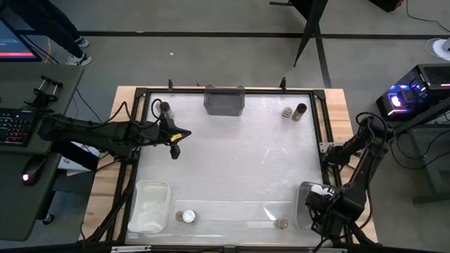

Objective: Sort spices by type
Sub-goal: Put the right white seasoning bottle into the gray bin

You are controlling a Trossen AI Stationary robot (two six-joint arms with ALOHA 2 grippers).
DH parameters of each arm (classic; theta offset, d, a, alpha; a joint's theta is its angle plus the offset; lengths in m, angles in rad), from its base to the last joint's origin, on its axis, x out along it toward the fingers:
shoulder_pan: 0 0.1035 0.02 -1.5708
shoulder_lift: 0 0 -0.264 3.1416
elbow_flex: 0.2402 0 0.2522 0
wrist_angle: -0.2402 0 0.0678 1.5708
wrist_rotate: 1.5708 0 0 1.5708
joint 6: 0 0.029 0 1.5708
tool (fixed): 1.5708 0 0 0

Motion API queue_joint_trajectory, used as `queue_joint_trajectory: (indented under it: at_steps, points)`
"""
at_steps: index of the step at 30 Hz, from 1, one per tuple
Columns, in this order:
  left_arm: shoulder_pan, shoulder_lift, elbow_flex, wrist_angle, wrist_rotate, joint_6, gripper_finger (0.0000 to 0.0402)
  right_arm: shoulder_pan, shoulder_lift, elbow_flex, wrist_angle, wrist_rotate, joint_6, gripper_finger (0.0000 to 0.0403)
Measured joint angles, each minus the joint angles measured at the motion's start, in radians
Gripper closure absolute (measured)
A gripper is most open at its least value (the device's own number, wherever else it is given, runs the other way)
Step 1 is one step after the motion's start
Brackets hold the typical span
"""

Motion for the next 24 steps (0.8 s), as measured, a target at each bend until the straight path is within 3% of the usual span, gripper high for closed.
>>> queue_joint_trajectory:
  at_steps: [9,16,24]
  points:
    - [0.000,0.000,0.000,0.001,0.001,-0.002,0.0402,0.042,-0.036,-0.036,-0.024,0.081,-0.003,0.0212]
    - [0.000,0.000,0.000,0.009,0.001,-0.002,0.0402,0.043,-0.036,-0.036,-0.045,0.076,-0.064,0.0210]
    - [0.000,0.000,0.000,0.008,0.001,-0.001,0.0401,0.043,-0.036,-0.036,-0.073,0.069,-0.076,0.0040]
